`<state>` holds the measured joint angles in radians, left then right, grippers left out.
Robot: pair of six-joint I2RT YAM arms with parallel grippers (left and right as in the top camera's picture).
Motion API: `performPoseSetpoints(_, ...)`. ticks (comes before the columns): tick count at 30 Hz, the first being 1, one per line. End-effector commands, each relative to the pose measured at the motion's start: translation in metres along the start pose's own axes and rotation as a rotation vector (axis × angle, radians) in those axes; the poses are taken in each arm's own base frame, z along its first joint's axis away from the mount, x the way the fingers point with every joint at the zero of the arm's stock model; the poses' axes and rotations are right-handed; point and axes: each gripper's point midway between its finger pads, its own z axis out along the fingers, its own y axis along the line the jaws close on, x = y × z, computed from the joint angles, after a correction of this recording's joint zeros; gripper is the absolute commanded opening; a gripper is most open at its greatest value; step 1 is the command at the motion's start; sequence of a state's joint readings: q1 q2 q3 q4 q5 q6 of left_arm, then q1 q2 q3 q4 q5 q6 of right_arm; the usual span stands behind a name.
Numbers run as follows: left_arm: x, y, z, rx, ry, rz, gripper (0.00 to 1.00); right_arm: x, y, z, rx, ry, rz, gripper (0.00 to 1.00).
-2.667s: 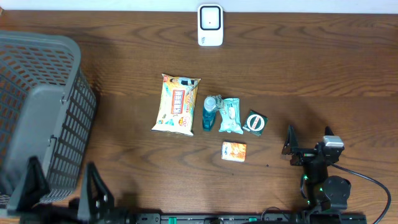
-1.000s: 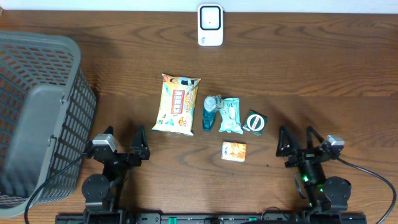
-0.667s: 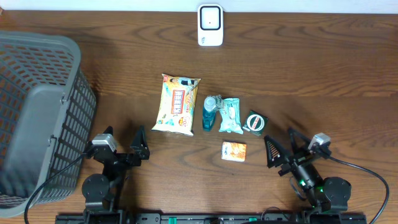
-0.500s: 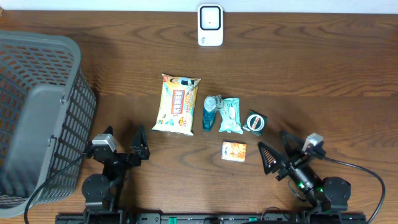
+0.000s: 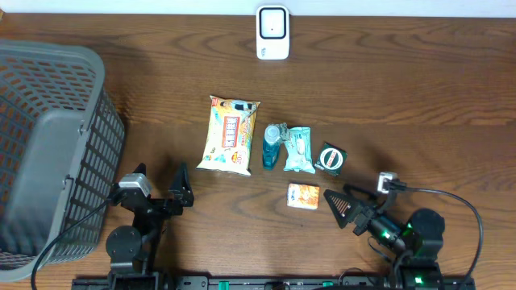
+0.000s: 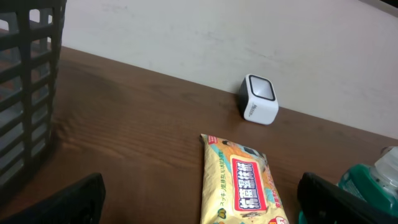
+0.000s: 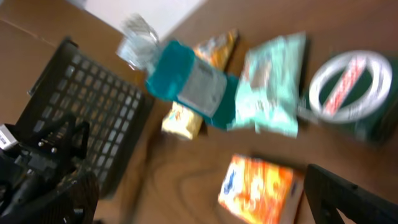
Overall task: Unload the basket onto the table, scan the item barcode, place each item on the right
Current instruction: 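Open the right gripper and move it toward the orange box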
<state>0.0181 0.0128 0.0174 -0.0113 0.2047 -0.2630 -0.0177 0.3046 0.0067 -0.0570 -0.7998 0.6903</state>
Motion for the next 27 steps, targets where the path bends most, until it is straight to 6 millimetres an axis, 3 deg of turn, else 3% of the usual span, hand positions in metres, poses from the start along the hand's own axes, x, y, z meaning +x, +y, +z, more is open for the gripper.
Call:
performPoseSetpoints(1, 0.013, 0.003, 0.000, -0.006, 0.042, -0.011, 0.98, 0.026, 0.009, 0.002, -0.071, 0.141, 0.116, 0.99)
performPoseSetpoints(5, 0.013, 0.003, 0.000, -0.006, 0.042, -0.011, 0.98, 0.027, 0.007, 0.004, -0.067, 0.157, 0.169, 0.95)
performPoseSetpoints(7, 0.013, 0.003, 0.000, -0.006, 0.042, -0.011, 0.98, 0.026, 0.002, 0.005, -0.041, 0.151, 0.231, 0.75)
performPoseSetpoints(9, 0.013, 0.003, 0.000, -0.006, 0.042, -0.011, 0.98, 0.031, -0.011, 0.005, 0.033, 0.151, 0.370, 0.81)
performPoseSetpoints(12, 0.013, 0.003, 0.000, -0.006, 0.042, -0.011, 0.98, 0.033, -0.018, 0.007, 0.063, 0.154, 0.407, 0.85)
performPoseSetpoints(18, 0.013, 0.003, 0.000, -0.006, 0.042, -0.011, 0.98, 0.046, -0.044, 0.011, 0.203, 0.161, 0.498, 0.84)
performPoseSetpoints(24, 0.013, 0.003, 0.000, -0.006, 0.042, -0.011, 0.98, 0.076, -0.073, 0.015, 0.429, 0.233, 0.558, 0.89)
performPoseSetpoints(27, 0.013, 0.003, 0.000, -0.006, 0.042, -0.011, 0.98, 0.078, -0.074, 0.021, 0.485, 0.268, 0.543, 0.87)
